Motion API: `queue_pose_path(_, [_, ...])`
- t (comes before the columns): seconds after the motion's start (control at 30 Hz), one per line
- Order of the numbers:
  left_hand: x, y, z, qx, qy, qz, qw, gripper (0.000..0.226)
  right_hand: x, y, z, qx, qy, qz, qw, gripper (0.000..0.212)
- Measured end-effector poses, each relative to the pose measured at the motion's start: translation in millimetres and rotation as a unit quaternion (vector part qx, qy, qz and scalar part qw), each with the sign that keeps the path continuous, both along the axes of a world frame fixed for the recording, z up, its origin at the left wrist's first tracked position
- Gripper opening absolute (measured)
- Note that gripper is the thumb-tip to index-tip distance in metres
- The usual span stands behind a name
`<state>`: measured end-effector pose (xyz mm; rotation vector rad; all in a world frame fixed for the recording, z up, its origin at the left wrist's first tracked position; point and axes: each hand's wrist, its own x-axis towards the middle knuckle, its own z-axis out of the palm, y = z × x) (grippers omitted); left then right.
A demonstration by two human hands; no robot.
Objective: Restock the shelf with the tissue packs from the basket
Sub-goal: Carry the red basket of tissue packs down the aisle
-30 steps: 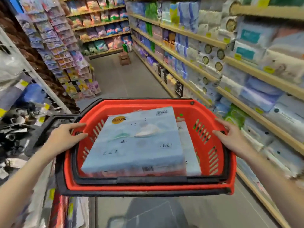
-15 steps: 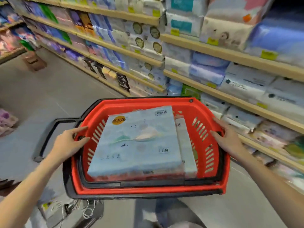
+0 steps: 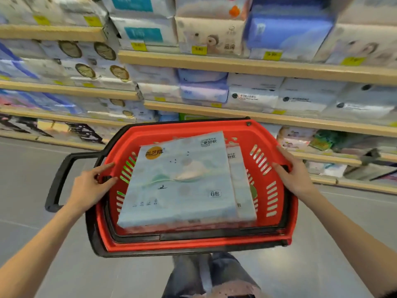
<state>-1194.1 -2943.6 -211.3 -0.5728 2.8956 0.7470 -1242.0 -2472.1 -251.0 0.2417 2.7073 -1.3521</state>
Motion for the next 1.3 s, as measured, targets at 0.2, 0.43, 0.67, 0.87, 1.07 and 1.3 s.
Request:
queue_pose_path(0.2, [-62, -22, -32, 0.029, -0.001, -0.077, 0.997, 0.044, 18, -22, -16, -0.01, -0.024, -0.1, 0.995, 0.052])
queue_pose_path(0.43, [-106, -37, -73, 0.06, -0.017, -0.129, 0.99, 0.043, 21, -53, -42, 0.001, -0.041, -0.154, 0.987, 0.05])
queue_pose_path(0.67, [-140, -32, -153, 0.04, -0.044, -0.136, 0.989, 0.045, -1, -47, -118, 0.032, -0.078, -0.153, 0.985, 0.05])
queue_pose_path(0.87, [-164, -16, -260, -0.001, -0.059, -0.102, 0.993, 0.05, -28, -33, -210, 0.077, -0.098, -0.145, 0.982, 0.049])
queue_pose_path(1.07, [-178, -5, -357, -0.02, -0.042, -0.098, 0.994, 0.046, -49, -24, -301, 0.105, -0.119, -0.147, 0.976, 0.05])
queue_pose_path(1.3, [-201, 2, -439, -0.041, -0.024, -0.093, 0.995, 0.046, -79, -24, -397, 0.107, -0.118, -0.155, 0.975, 0.049])
